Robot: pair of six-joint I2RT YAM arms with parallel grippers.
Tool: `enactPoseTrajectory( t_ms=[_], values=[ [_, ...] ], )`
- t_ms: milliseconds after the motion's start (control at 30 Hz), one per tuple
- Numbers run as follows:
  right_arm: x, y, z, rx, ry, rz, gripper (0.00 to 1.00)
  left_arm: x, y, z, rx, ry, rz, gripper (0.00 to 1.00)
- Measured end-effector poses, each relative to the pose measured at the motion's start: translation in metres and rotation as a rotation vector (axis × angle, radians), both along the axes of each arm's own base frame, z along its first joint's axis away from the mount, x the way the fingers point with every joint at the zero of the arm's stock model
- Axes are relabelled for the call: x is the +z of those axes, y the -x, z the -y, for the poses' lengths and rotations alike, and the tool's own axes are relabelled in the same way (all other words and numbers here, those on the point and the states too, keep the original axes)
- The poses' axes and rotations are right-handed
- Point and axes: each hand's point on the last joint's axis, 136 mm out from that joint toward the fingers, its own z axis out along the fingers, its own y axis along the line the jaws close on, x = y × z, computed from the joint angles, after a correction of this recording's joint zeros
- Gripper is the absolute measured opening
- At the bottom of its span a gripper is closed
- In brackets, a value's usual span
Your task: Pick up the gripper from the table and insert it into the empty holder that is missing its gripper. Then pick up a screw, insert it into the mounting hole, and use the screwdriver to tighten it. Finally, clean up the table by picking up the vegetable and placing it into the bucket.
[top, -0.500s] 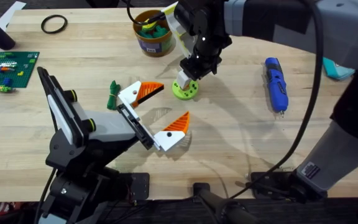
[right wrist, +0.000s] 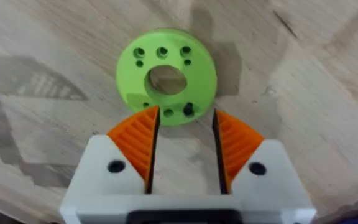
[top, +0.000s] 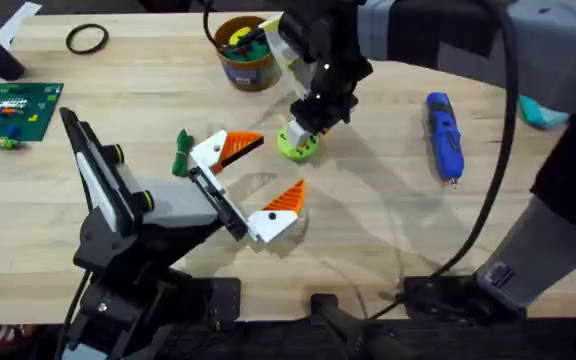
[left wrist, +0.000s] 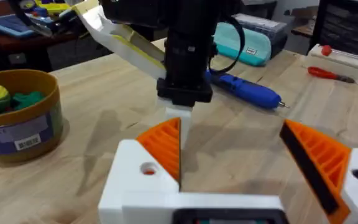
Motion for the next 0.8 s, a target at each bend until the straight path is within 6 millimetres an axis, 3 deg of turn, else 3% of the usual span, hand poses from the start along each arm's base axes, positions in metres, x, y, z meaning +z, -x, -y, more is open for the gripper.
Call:
enactPoseTrajectory(
  t_ms=[567, 800],
  values=[
    [0.0, 0.0, -0.005, 0.014, -0.007, 0.01, 0.513, 0.0, 0.0, 0.0, 0.0, 0.0, 0.0, 0.984],
    [-0.012, 0.001, -0.003, 0.014, 0.02, -0.014, 0.513, 0.0, 0.0, 0.0, 0.0, 0.0, 0.0, 0.984]
  ],
)
